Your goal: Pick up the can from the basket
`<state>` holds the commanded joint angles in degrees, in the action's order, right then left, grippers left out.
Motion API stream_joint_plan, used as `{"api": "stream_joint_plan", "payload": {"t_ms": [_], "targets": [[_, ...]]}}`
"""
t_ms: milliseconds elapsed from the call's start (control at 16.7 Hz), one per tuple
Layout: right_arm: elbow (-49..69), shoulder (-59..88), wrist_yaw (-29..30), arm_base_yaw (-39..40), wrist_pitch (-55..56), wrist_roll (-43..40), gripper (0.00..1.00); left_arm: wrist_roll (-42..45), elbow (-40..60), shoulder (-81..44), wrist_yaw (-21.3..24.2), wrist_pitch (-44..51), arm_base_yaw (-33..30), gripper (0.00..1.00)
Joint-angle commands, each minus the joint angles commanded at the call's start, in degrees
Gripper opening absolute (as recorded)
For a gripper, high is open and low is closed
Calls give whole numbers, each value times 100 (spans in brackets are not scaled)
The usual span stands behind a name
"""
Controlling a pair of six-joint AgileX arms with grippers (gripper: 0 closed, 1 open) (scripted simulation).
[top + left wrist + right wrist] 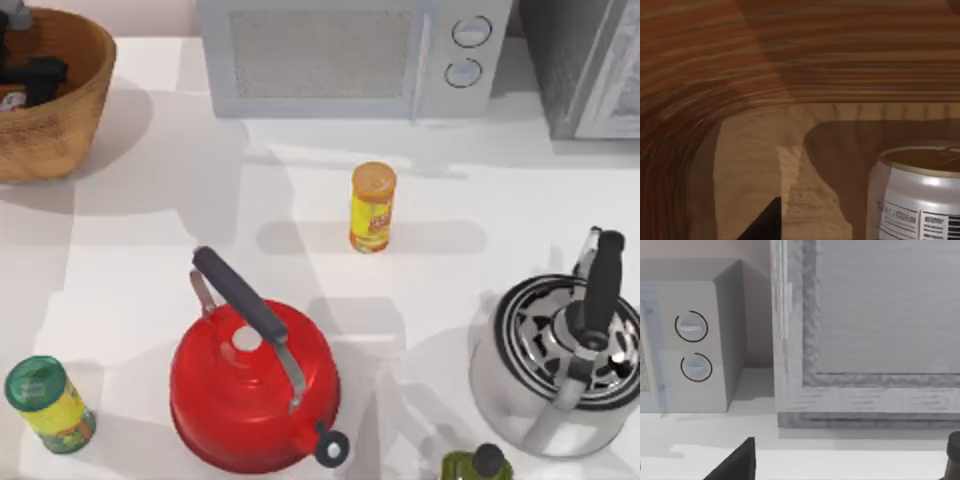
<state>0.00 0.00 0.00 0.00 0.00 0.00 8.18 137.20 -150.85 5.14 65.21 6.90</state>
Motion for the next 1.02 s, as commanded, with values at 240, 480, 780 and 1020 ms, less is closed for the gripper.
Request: {"api": "stream_joint_plan", "payload": {"t_ms": [240,480,780,1020], "targets": [[0,0,0,0,0,0,100,0,0,0,0,0,0,32],[0,0,0,0,0,0,100,0,0,0,0,0,0,2],[0,0,0,0,0,0,100,0,0,0,0,0,0,0],[0,0,0,0,0,0,100,-9,7,212,-35,16,16,0]]}}
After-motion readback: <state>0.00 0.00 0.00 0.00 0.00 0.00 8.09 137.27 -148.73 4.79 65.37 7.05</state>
